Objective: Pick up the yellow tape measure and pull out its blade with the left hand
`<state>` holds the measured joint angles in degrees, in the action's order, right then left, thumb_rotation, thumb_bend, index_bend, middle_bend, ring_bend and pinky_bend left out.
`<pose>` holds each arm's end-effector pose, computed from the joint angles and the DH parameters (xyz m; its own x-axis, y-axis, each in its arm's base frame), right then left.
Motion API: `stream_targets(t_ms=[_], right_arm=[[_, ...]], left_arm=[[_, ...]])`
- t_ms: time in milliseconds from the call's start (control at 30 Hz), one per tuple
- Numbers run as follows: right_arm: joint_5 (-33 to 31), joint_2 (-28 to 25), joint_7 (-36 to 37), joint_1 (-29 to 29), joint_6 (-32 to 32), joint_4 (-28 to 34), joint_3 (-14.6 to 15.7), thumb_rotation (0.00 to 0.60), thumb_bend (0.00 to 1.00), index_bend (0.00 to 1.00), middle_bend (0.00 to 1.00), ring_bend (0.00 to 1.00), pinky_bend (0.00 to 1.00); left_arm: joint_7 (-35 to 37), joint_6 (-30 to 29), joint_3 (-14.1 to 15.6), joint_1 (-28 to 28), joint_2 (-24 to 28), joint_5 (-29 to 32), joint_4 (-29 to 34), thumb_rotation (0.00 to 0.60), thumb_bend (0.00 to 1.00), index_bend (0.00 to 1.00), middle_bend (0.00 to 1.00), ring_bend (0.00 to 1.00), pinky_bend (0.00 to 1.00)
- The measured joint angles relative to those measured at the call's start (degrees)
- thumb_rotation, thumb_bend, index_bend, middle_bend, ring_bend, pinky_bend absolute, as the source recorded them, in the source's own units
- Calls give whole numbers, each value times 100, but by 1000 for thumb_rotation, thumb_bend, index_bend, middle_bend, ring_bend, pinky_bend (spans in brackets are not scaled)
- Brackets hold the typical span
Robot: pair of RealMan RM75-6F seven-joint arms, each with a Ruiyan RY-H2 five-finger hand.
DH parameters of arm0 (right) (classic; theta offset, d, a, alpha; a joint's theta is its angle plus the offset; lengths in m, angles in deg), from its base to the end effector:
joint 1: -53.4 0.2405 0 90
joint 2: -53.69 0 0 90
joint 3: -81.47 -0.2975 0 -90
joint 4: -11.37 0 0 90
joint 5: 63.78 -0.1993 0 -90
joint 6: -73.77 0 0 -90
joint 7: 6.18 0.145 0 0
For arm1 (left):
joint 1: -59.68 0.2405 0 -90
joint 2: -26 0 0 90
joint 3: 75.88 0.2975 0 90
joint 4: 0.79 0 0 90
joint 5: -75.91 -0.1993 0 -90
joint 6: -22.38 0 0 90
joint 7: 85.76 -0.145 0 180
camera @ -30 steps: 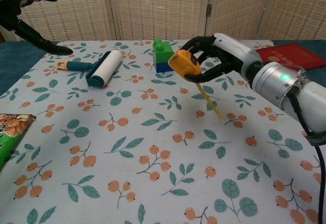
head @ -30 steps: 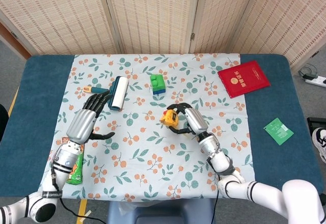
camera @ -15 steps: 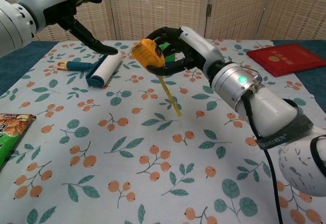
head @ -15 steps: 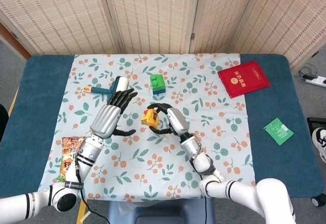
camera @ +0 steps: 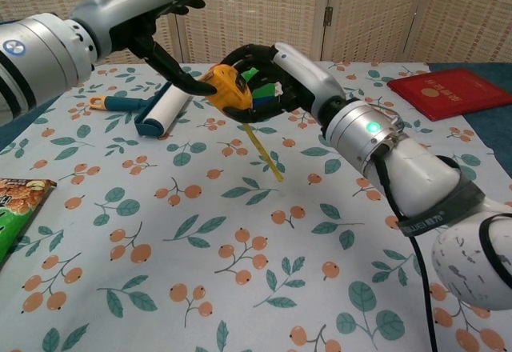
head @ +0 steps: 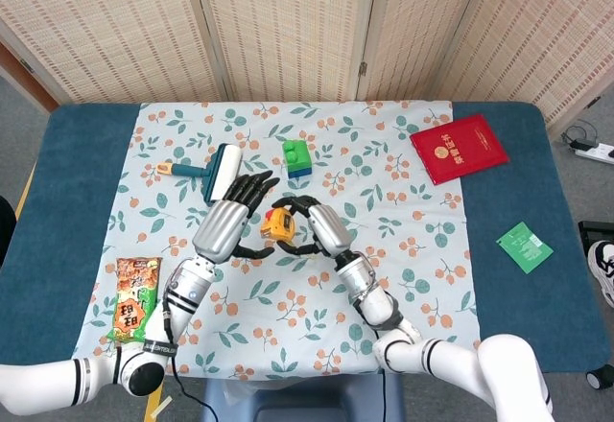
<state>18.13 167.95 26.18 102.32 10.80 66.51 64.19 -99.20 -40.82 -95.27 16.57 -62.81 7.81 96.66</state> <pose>-0.0964 -0.3900 -0.0959 -0.2927 -0.3486 0.8904 -0.8200 -0.3875 -0.4213 -0.0919 0.3634 0.0334 0.0918 0.1573 0.9833 0.8913 -0.4532 -0.0107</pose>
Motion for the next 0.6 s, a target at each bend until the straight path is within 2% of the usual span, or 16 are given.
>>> stream_targets(t_ms=[600], right_arm=[[16,-286,-80,-114,0,307,159,600,468,588,508,396,213]], left_arm=[[-259,-185,-45,-337,-501,174,-557,600,152,0,62,29,0]])
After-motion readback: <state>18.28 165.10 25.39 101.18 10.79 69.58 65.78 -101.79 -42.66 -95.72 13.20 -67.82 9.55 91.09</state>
